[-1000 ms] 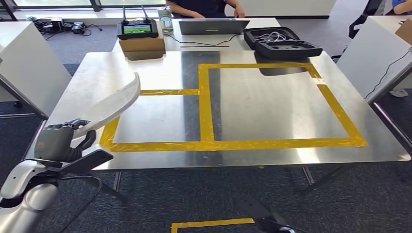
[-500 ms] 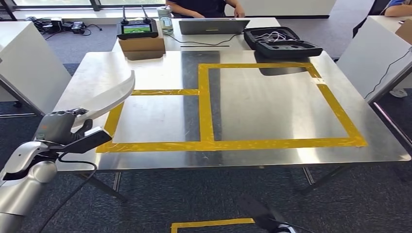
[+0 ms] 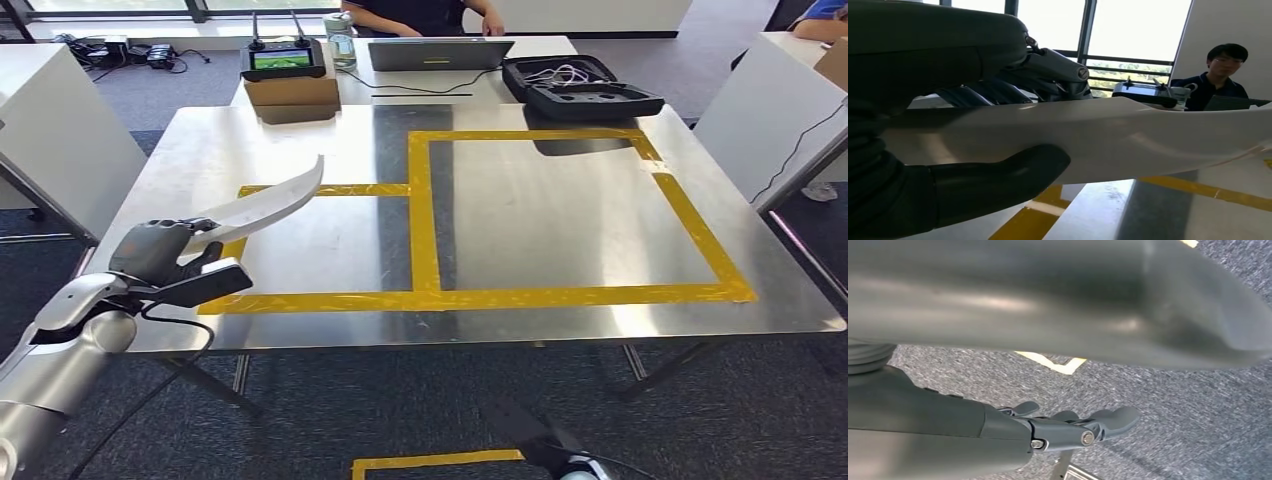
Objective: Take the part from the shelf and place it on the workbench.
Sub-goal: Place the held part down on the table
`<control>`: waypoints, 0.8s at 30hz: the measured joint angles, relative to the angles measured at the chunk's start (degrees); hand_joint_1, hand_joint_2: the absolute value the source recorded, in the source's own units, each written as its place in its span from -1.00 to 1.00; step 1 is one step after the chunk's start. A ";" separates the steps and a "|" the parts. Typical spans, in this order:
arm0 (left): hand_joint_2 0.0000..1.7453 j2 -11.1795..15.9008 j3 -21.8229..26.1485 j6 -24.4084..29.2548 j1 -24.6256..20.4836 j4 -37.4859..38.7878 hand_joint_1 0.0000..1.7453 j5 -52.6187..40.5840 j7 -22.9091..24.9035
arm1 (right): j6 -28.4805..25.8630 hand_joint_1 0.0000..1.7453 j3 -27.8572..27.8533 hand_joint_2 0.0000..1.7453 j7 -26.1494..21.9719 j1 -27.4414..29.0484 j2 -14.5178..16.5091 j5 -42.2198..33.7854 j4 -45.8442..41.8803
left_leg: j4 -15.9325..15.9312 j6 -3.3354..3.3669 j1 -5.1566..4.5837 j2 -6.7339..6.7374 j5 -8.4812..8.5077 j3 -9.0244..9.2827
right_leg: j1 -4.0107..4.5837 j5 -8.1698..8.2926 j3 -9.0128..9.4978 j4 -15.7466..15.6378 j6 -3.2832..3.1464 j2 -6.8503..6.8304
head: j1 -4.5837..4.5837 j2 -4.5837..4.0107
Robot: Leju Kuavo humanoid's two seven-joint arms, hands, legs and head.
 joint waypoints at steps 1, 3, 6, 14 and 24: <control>1.00 -0.21 -0.40 0.00 -0.33 0.57 1.00 0.02 -0.24 | 0.02 -1.00 0.02 -1.00 -0.11 -0.02 -0.01 0.04 0.00 | 0.00 0.00 0.00 0.00 0.00 0.00 | 0.00 0.00 0.00 0.00 0.00 0.00 | 0.00 0.00; 1.00 -0.71 -1.15 0.01 -0.92 1.61 1.00 0.16 -0.57 | 0.04 -1.00 0.03 -1.00 -0.42 -0.04 -0.01 0.08 0.00 | 0.00 0.00 0.00 0.00 0.00 0.00 | 0.00 0.00 0.00 0.00 0.00 0.00 | 0.00 -0.01; 1.00 -1.56 -2.23 0.01 -1.69 3.02 1.00 0.43 -0.71 | 0.11 -1.00 0.03 -1.00 -0.64 -0.07 -0.03 0.15 0.00 | 0.00 0.00 0.00 0.00 0.00 0.00 | 0.00 0.00 0.00 0.00 0.00 0.00 | 0.00 0.01; 1.00 -3.34 -4.37 -0.04 -2.81 5.36 1.00 0.77 -1.23 | 0.07 -1.00 0.03 -1.00 -0.66 -0.08 -0.20 0.28 0.01 | 0.00 0.00 0.00 0.01 0.00 0.00 | 0.00 0.00 -0.01 0.00 0.00 0.00 | 0.00 0.01; 1.00 -5.01 -6.24 -2.99 -4.77 9.23 1.00 3.43 -0.78 | 0.03 -1.00 0.40 -1.00 -0.47 -0.30 -0.85 1.44 0.02 | 0.00 0.00 0.00 0.00 0.00 0.00 | 0.00 0.00 0.00 0.00 0.00 0.00 | 0.00 0.00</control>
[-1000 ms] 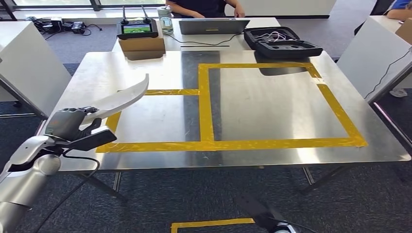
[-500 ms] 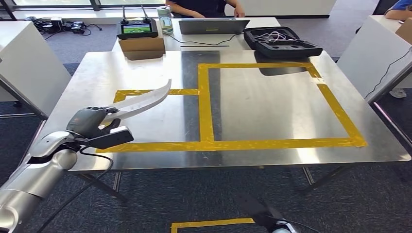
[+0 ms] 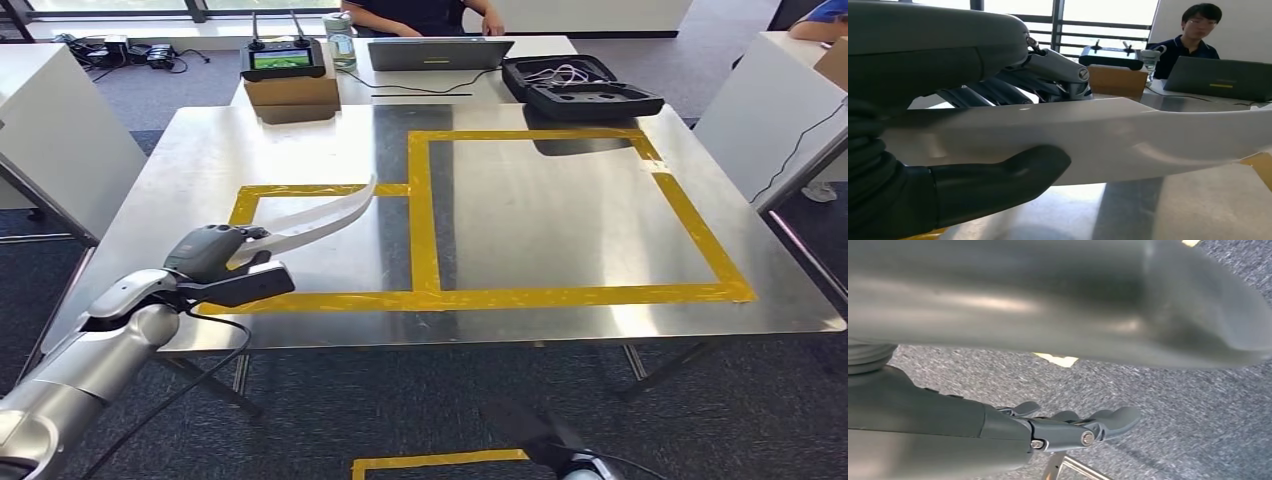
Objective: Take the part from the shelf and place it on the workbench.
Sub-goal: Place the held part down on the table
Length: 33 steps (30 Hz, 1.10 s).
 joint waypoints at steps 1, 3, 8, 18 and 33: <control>1.00 -0.20 -0.09 -0.28 -0.26 0.56 1.00 0.37 0.13 | 0.01 -1.00 0.04 -1.00 0.01 0.00 -0.11 0.03 0.00 | 0.00 0.00 0.00 0.00 0.00 0.00 | 0.00 0.00 0.00 0.00 0.00 0.00 | 0.00 0.01; 1.00 -0.53 -0.21 -0.67 -0.71 1.51 1.00 0.99 0.20 | 0.01 -1.00 0.08 -1.00 0.01 0.00 -0.32 0.07 0.00 | 0.00 0.00 0.00 0.00 0.00 0.00 | 0.00 0.00 0.00 0.00 0.00 0.00 | 0.00 0.00; 1.00 -1.08 -0.44 -1.17 -1.25 3.35 1.00 2.13 0.21 | 0.02 -1.00 0.09 -1.00 0.11 0.01 -0.74 0.22 0.00 | 0.00 0.00 0.00 0.00 0.00 0.00 | 0.00 0.00 0.00 0.00 0.00 0.00 | 0.00 0.01; 1.00 -1.42 -0.78 -0.65 -1.34 5.22 -1.00 2.57 0.25 | -0.18 -1.00 0.10 -1.00 0.31 0.02 -1.07 0.37 0.00 | 0.00 0.00 0.00 0.00 0.00 0.00 | 0.00 0.00 0.00 0.00 0.00 0.00 | 0.00 0.00; -1.00 -1.46 -0.86 0.64 -1.36 5.57 -1.00 3.44 0.45 | -0.38 -1.00 0.10 -1.00 0.52 0.17 -1.35 0.20 0.00 | 0.00 0.00 0.00 0.00 0.00 0.00 | 0.00 0.00 0.00 0.00 0.00 0.00 | 0.00 -0.01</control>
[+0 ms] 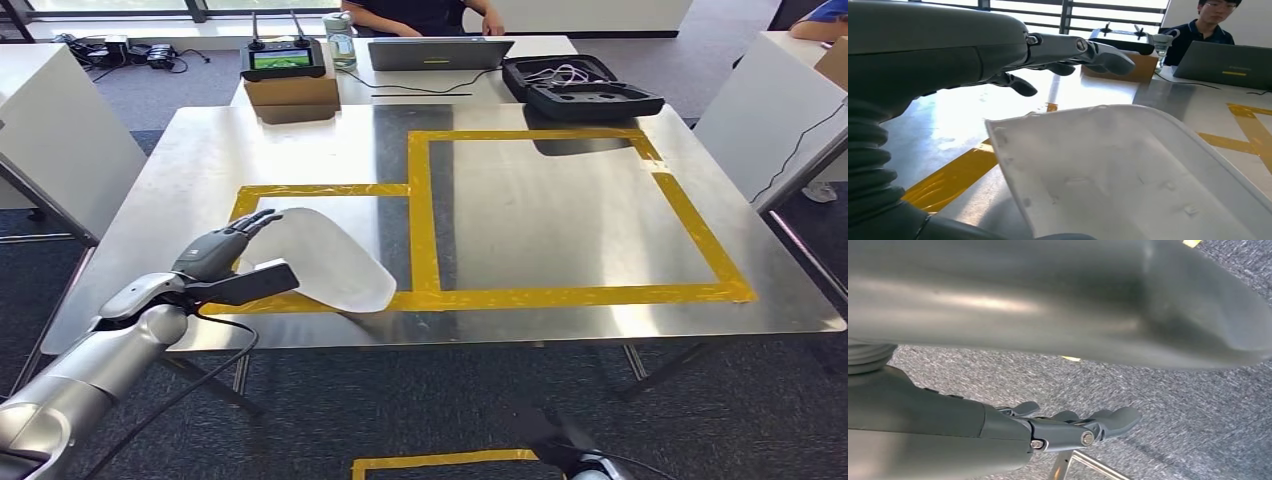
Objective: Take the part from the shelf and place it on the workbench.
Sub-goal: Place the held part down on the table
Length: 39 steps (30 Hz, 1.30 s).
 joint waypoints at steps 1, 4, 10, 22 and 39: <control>-1.00 0.00 0.00 0.03 0.00 0.01 -1.00 0.03 -0.01 | -0.03 -1.00 0.00 -1.00 -0.03 0.01 -0.02 0.00 0.00 | 0.00 0.00 0.00 0.00 0.00 0.00 | 0.00 0.00 0.00 0.00 0.00 0.00 | 0.00 0.01; -1.00 -0.01 0.00 0.15 0.02 0.02 -1.00 0.06 -0.01 | -0.10 -1.00 0.00 -1.00 -0.24 0.05 -0.10 0.00 0.00 | 0.00 0.00 0.00 0.00 0.00 0.00 | 0.00 0.00 0.00 0.00 0.00 0.00 | 0.00 0.01; -1.00 -0.01 0.00 1.20 0.09 -0.15 -1.00 0.57 -0.69 | -0.10 -1.00 0.00 -1.00 -0.54 0.22 -0.21 0.00 0.00 | 0.00 0.00 0.00 0.00 0.00 0.00 | 0.00 0.00 0.00 0.00 0.00 0.00 | 0.00 0.01; -1.00 0.28 2.41 2.44 4.38 -9.95 -1.00 7.44 -4.67 | -0.42 -1.00 0.01 -1.00 -0.86 0.93 -0.31 -1.11 0.00 | 0.00 0.00 0.00 -0.01 -0.01 -0.01 | 0.00 0.00 0.00 0.00 0.00 0.00 | 0.00 0.01; -1.00 1.66 4.81 0.10 22.79 -44.05 -1.00 20.89 -7.54 | -2.80 -1.00 0.00 -1.00 -3.28 2.99 -0.34 -5.19 0.00 | -0.01 0.01 -0.02 0.00 -0.07 -0.01 | -0.01 -0.06 0.00 -0.02 -0.01 0.00 | 0.00 0.01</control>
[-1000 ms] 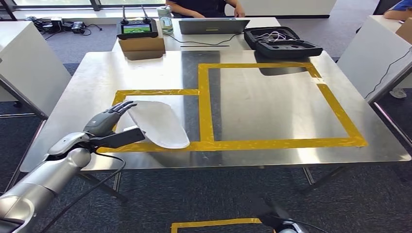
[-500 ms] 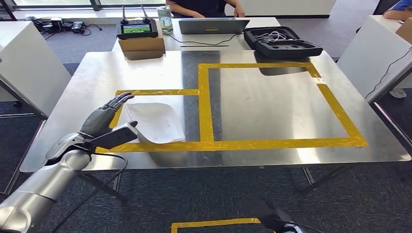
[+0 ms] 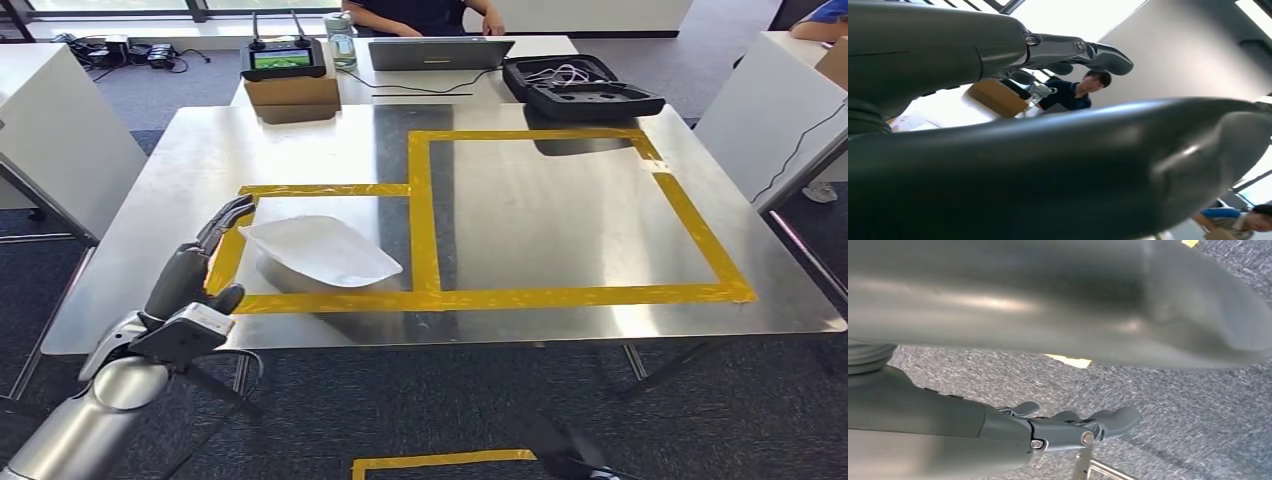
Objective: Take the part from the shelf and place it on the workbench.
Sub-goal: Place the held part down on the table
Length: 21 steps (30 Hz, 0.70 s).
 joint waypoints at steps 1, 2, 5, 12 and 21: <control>-1.00 -0.04 0.02 0.14 1.32 -2.11 -1.00 0.40 -0.11 | -0.22 -1.00 0.00 -1.00 -0.17 0.19 0.00 -0.32 0.01 | 0.00 0.00 0.00 0.00 -0.01 0.00 | 0.00 -0.01 0.00 0.00 0.00 0.00 | 0.00 0.00; -1.00 -0.11 0.02 0.40 2.49 -4.00 -1.00 0.60 -0.16 | -0.44 -1.00 0.00 -1.00 -0.33 0.35 0.00 -0.65 0.01 | 0.00 0.00 0.00 0.00 -0.01 0.00 | 0.00 -0.01 0.00 0.00 0.00 -0.01 | 0.00 0.00; -1.00 -0.54 0.02 1.84 5.89 -9.30 -1.00 0.84 -0.34 | -1.20 -1.00 -0.03 -1.00 -0.61 0.77 0.00 -1.62 0.02 | 0.00 0.00 0.00 0.02 -0.02 0.02 | 0.00 -0.02 0.01 0.00 0.00 0.00 | 0.00 0.00; -1.00 -1.74 -0.60 3.33 13.38 -19.40 -1.00 1.46 -0.87 | -2.46 -1.00 -0.14 -1.00 -1.54 1.73 0.00 -3.41 0.08 | -0.01 -0.01 0.00 0.01 -0.03 0.03 | 0.00 -0.02 0.00 0.00 0.01 -0.01 | 0.00 0.00; -1.00 -2.38 -2.39 1.75 19.70 -25.58 -1.00 5.46 -3.21 | -3.55 -1.00 -0.50 -1.00 -1.61 2.29 0.04 -4.59 0.21 | -0.01 -0.01 0.00 0.01 -0.03 0.03 | 0.00 -0.03 0.01 0.00 0.01 -0.01 | 0.00 0.00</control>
